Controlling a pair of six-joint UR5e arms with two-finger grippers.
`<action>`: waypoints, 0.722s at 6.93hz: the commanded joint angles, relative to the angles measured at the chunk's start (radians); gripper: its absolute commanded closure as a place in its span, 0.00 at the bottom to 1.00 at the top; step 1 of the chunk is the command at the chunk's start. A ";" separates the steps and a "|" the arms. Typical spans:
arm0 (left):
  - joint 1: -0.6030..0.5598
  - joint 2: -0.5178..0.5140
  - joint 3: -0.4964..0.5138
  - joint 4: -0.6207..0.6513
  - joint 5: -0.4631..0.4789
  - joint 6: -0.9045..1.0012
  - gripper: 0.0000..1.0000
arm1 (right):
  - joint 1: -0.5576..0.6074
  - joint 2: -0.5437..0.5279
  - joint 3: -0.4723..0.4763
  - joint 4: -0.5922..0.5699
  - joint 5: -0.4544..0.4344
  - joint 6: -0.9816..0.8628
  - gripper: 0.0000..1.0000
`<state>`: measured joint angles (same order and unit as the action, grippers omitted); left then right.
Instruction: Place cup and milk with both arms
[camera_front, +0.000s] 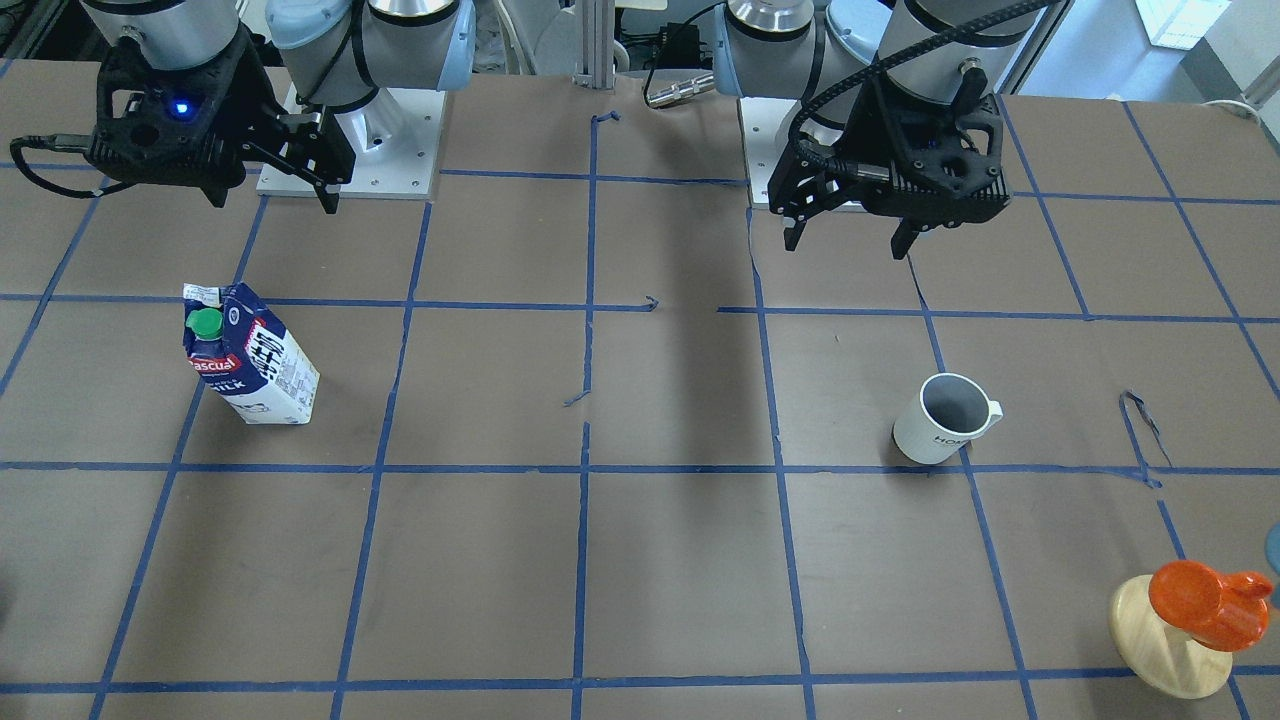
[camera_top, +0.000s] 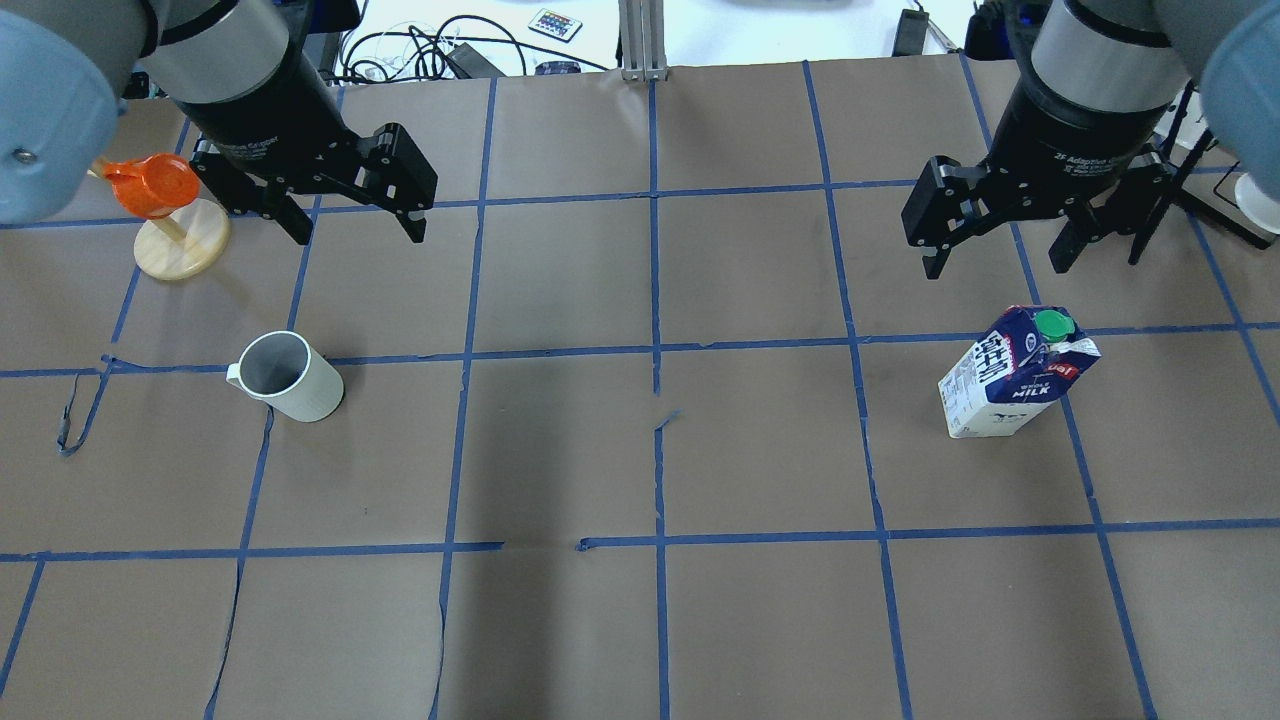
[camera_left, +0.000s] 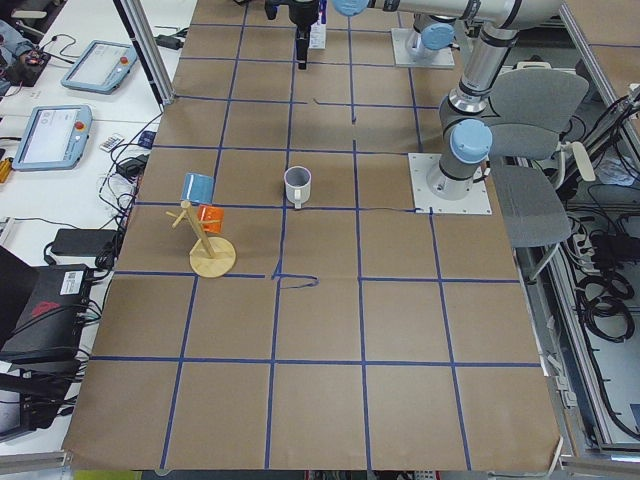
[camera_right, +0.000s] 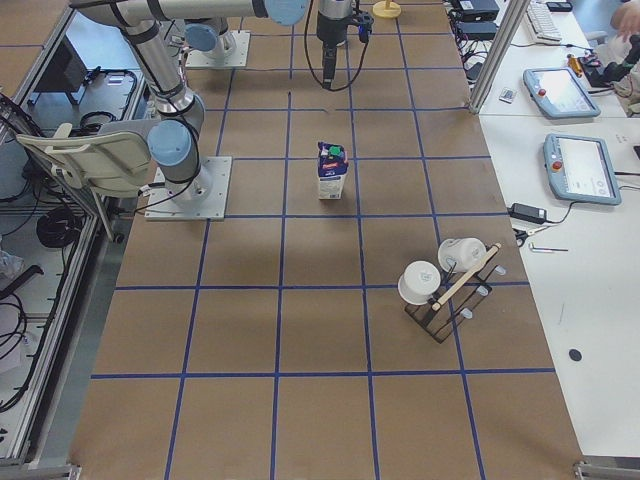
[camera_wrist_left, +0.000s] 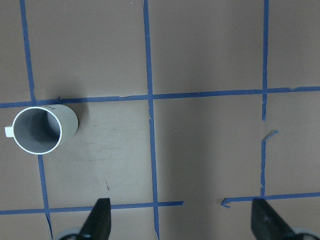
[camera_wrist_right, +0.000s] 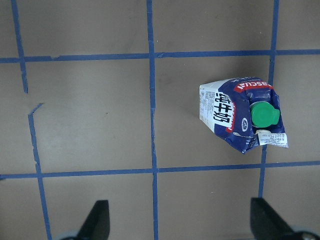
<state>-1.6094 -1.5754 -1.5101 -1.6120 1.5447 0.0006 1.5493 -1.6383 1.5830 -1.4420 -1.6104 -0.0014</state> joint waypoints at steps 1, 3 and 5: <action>0.002 -0.008 0.008 0.004 -0.002 0.001 0.00 | 0.000 0.002 0.000 0.000 -0.005 -0.002 0.00; 0.000 -0.009 0.011 0.004 -0.002 0.001 0.00 | 0.000 0.002 0.000 -0.003 -0.002 0.012 0.00; 0.000 -0.012 0.011 0.004 -0.003 0.001 0.00 | 0.000 0.002 0.000 -0.006 -0.002 0.015 0.00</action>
<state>-1.6091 -1.5855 -1.5003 -1.6076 1.5428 0.0015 1.5493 -1.6363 1.5831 -1.4455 -1.6141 0.0108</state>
